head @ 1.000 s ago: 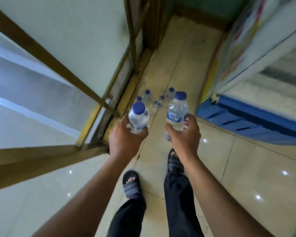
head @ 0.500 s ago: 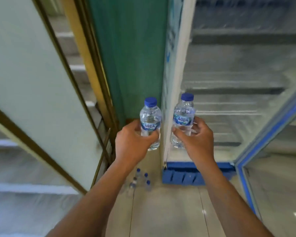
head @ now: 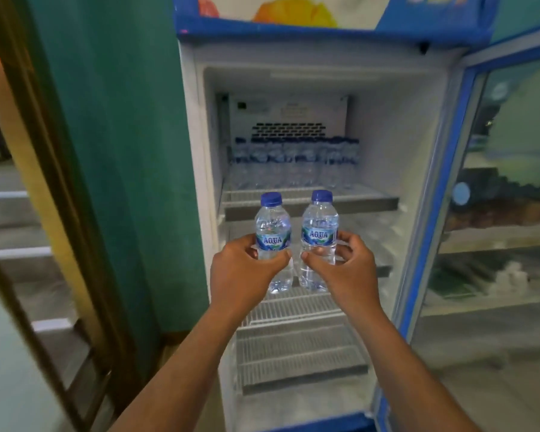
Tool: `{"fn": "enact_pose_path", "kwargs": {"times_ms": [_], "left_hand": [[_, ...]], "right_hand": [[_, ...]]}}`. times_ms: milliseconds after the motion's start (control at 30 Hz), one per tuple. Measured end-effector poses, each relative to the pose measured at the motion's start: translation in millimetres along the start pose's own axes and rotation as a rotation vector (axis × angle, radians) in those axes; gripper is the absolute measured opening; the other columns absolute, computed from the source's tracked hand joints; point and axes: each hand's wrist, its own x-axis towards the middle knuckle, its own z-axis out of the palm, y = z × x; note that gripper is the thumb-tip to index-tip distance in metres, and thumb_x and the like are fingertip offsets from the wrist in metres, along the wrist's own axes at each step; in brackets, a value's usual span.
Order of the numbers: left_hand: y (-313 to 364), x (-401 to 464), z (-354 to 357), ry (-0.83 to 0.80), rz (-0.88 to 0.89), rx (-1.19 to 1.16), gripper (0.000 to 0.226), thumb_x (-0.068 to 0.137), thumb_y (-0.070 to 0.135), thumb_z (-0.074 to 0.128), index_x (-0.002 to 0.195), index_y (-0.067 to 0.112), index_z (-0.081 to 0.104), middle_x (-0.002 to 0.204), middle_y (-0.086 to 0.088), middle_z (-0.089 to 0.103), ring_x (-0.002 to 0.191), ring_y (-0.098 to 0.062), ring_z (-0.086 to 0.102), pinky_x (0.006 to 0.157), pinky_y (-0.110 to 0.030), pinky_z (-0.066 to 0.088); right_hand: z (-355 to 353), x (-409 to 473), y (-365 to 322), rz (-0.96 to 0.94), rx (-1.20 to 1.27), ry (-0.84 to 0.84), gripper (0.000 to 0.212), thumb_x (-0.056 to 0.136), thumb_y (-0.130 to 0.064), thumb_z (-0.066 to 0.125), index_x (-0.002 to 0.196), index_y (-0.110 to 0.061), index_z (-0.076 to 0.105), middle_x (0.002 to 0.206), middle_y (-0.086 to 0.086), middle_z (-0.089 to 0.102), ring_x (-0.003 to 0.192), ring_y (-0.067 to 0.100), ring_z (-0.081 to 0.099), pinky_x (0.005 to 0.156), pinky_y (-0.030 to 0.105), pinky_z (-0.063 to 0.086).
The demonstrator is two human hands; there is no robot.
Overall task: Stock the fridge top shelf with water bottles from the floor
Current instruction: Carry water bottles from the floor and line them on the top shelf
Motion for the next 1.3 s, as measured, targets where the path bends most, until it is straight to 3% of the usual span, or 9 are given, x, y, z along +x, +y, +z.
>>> {"fn": "enact_pose_path", "kwargs": {"times_ms": [133, 267, 333, 533, 633, 767, 1000, 1167, 1300], "left_hand": [[29.1, 43.2, 25.6, 0.03, 0.032, 0.016, 0.039, 0.066, 0.064, 0.074, 0.089, 0.032, 0.073, 0.063, 0.01, 0.065, 0.056, -0.003, 0.059, 0.052, -0.025, 0.047], [48.5, 83.7, 46.0, 0.026, 0.062, 0.025, 0.041, 0.068, 0.062, 0.076, 0.098, 0.034, 0.072, 0.072, 0.019, 0.065, 0.063, 0.006, 0.06, 0.051, -0.016, 0.042], [54.1, 104.1, 54.5, 0.024, 0.083, 0.03, 0.043, 0.069, 0.06, 0.077, 0.102, 0.032, 0.072, 0.076, 0.018, 0.066, 0.064, 0.007, 0.059, 0.05, -0.013, 0.038], [53.2, 181.1, 75.8, 0.019, 0.086, 0.003, 0.058, 0.066, 0.057, 0.081, 0.115, 0.028, 0.07, 0.09, 0.017, 0.067, 0.074, -0.001, 0.062, 0.066, -0.021, 0.048], [42.8, 225.1, 92.3, 0.005, 0.073, -0.013, 0.053, 0.064, 0.055, 0.083, 0.109, 0.028, 0.072, 0.096, 0.011, 0.074, 0.077, -0.002, 0.066, 0.069, -0.022, 0.053], [31.6, 278.8, 120.1, -0.032, 0.015, 0.013, 0.061, 0.061, 0.055, 0.084, 0.113, 0.027, 0.07, 0.108, 0.008, 0.072, 0.085, -0.011, 0.067, 0.079, -0.027, 0.054], [12.7, 335.5, 164.0, -0.128, -0.04, 0.018, 0.041, 0.069, 0.045, 0.084, 0.102, 0.025, 0.072, 0.1, 0.004, 0.072, 0.082, -0.015, 0.066, 0.082, -0.033, 0.057], [3.0, 362.9, 191.5, -0.143, -0.005, -0.037, 0.023, 0.073, 0.034, 0.083, 0.089, 0.032, 0.066, 0.102, 0.003, 0.073, 0.084, -0.013, 0.066, 0.08, -0.032, 0.057], [0.9, 378.2, 208.3, -0.153, -0.019, -0.044, 0.024, 0.074, 0.035, 0.084, 0.09, 0.03, 0.066, 0.102, 0.001, 0.072, 0.086, -0.014, 0.067, 0.08, -0.033, 0.058]], "right_hand": [[-15.4, 49.4, -5.0, -0.03, -0.018, 0.011, 0.058, 0.064, -0.025, 0.092, 0.109, -0.033, 0.056, 0.101, -0.012, 0.07, 0.091, 0.003, 0.069, 0.073, 0.024, 0.057], [-16.9, 94.6, -9.8, -0.039, -0.043, 0.023, 0.057, 0.067, -0.029, 0.09, 0.113, -0.029, 0.056, 0.101, -0.014, 0.067, 0.088, -0.005, 0.063, 0.061, 0.01, 0.046], [-13.7, 118.8, -11.9, -0.04, -0.04, 0.025, 0.055, 0.069, -0.03, 0.089, 0.112, -0.028, 0.055, 0.098, -0.014, 0.064, 0.083, -0.007, 0.061, 0.057, 0.009, 0.044], [15.0, 203.7, -12.0, -0.078, -0.039, 0.095, 0.054, 0.07, -0.032, 0.088, 0.108, -0.029, 0.05, 0.108, -0.007, 0.06, 0.098, 0.011, 0.059, 0.08, 0.026, 0.048], [33.1, 247.5, -4.2, -0.098, -0.019, 0.133, 0.051, 0.074, -0.03, 0.086, 0.11, -0.026, 0.051, 0.114, -0.005, 0.061, 0.106, 0.012, 0.058, 0.088, 0.029, 0.047], [46.9, 298.1, 11.1, -0.091, -0.04, 0.198, 0.048, 0.078, -0.031, 0.083, 0.114, -0.02, 0.054, 0.107, -0.005, 0.06, 0.098, 0.014, 0.059, 0.083, 0.026, 0.044], [57.5, 372.4, 42.4, -0.044, -0.198, 0.157, 0.039, 0.078, -0.022, 0.083, 0.11, -0.011, 0.065, 0.103, 0.0, 0.066, 0.087, 0.013, 0.059, 0.075, 0.022, 0.043], [70.8, 404.5, 67.9, -0.121, -0.322, 0.12, 0.031, 0.077, -0.023, 0.082, 0.104, -0.011, 0.072, 0.103, 0.004, 0.073, 0.08, 0.011, 0.06, 0.068, 0.02, 0.042], [85.0, 416.8, 84.6, -0.157, -0.353, 0.116, 0.035, 0.076, -0.022, 0.082, 0.108, -0.012, 0.071, 0.105, 0.004, 0.073, 0.092, 0.018, 0.069, 0.073, 0.026, 0.053]]}}
